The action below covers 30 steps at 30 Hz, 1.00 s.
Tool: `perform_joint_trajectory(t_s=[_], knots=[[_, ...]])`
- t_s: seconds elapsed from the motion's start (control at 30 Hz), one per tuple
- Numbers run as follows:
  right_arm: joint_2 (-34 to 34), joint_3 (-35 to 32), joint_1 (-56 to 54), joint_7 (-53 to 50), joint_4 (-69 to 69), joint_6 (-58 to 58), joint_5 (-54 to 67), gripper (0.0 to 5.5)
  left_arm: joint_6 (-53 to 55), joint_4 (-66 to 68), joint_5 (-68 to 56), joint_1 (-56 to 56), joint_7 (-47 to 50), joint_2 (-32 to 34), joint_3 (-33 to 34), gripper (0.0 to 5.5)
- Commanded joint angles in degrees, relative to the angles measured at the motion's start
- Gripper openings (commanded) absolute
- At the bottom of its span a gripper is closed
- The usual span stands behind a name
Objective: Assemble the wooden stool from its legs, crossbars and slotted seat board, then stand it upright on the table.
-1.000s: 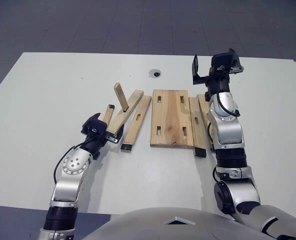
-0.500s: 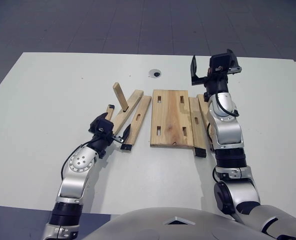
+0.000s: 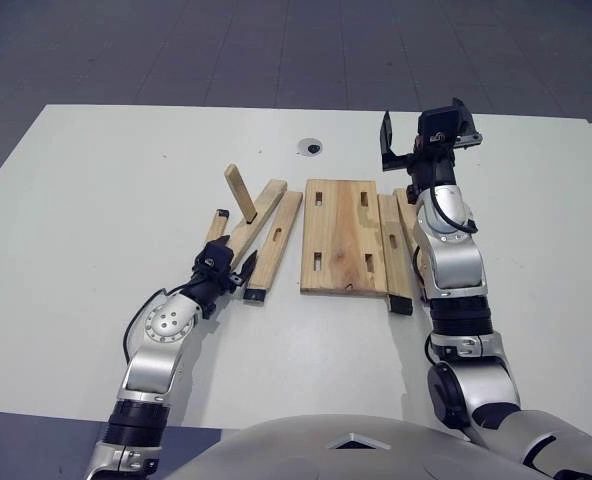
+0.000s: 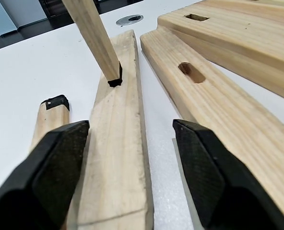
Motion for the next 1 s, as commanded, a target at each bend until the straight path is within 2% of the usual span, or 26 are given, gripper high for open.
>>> perform_joint_trajectory(t_s=[0.03, 0.07, 0.17, 0.27, 0.5, 0.7, 0.77, 0.93, 1.0], knots=[[0.22, 0.16, -0.41, 0.32, -0.11, 0.15, 0.27, 5.40, 2.90, 1.94, 1.34, 0.00, 0.10, -0.20, -1.09, 3.08], [0.16, 0.15, -0.50, 0.35, -0.02, 0.09, 0.26, 5.40, 3.62, 2.02, 1.48, -0.10, 0.20, -0.27, -1.20, 3.22], [0.01, 0.05, -0.51, 0.39, -0.01, 0.00, 0.22, 5.40, 6.55, 1.94, 0.98, -0.44, 0.07, -0.50, -1.38, 2.82], [0.04, -0.06, -0.50, 0.27, -0.08, -0.05, 0.07, 5.40, 9.82, 1.44, -0.06, -0.80, -0.14, -0.80, -0.93, 3.20], [0.34, -0.05, -0.90, -0.18, 0.12, -0.41, -0.12, 5.40, 11.88, 1.60, -1.37, -2.28, -0.76, -0.84, -0.03, 2.12], [1.49, -2.46, -1.94, 0.73, -0.57, 2.08, 3.92, 5.40, 11.16, 1.24, -2.01, -2.29, -0.40, -1.19, 1.03, 2.11], [2.74, -5.32, -2.77, 1.92, -1.12, 5.39, 8.99, 5.40, 9.93, 0.34, -3.12, -2.98, 0.20, -1.39, 3.17, 2.11], [6.42, -24.66, -9.22, 3.77, -0.20, 27.03, 42.40, 5.40, 6.14, -7.91, -8.31, -8.93, -2.15, -0.99, 7.70, 2.11], [6.00, -28.67, -11.07, 4.43, 0.20, 32.13, 52.11, 5.40, 5.39, -9.57, -9.07, -12.66, -3.61, -0.16, 7.75, 2.11]])
